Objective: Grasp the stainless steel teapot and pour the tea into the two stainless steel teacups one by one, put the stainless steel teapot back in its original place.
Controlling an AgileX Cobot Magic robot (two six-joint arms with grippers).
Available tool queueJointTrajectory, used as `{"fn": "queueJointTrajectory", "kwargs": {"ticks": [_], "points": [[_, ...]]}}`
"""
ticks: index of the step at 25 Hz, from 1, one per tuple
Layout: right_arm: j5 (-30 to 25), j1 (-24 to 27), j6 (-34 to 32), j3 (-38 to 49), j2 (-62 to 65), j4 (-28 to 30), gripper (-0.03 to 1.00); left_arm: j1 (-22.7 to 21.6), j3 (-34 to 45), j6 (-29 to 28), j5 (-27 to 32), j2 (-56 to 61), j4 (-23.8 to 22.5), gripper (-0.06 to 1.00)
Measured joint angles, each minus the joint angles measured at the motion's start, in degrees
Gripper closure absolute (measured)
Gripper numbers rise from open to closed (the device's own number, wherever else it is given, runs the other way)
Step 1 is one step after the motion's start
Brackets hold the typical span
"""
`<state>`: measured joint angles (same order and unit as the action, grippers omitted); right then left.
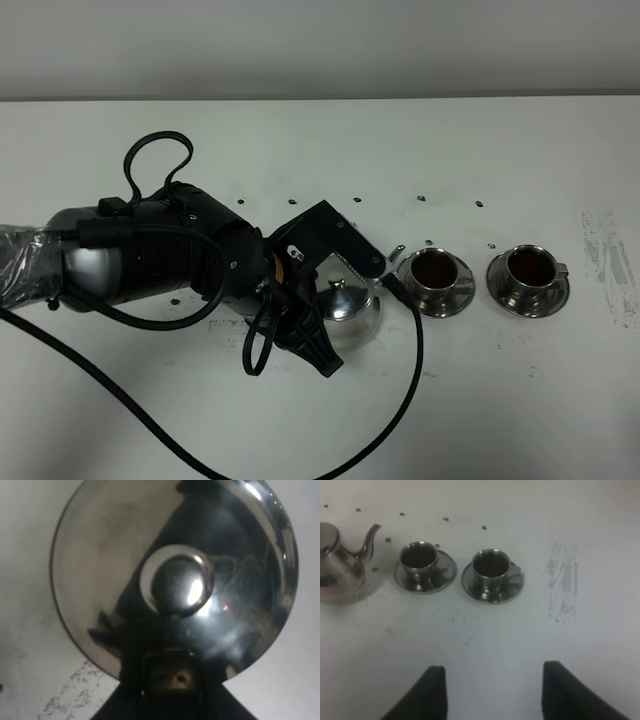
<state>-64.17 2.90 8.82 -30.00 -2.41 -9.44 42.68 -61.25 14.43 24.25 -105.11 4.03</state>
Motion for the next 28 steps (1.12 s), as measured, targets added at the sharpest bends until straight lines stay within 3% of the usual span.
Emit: {"fn": "queueJointTrajectory", "kwargs": {"ticks": [13, 20, 28], "points": [[0.0, 0.0, 0.1, 0.0, 0.0, 0.0, 0.54, 0.1, 0.0, 0.0, -2.0, -1.7, -0.4, 0.75], [0.0, 0.0, 0.1, 0.0, 0.0, 0.0, 0.54, -0.8, 0.1, 0.0, 1.1, 3.8, -1.6, 0.75], [0.0, 0.0, 0.1, 0.0, 0.0, 0.0, 0.54, -12.4, 0.1, -3.6, 9.0, 9.8, -5.6, 0.75]]}}
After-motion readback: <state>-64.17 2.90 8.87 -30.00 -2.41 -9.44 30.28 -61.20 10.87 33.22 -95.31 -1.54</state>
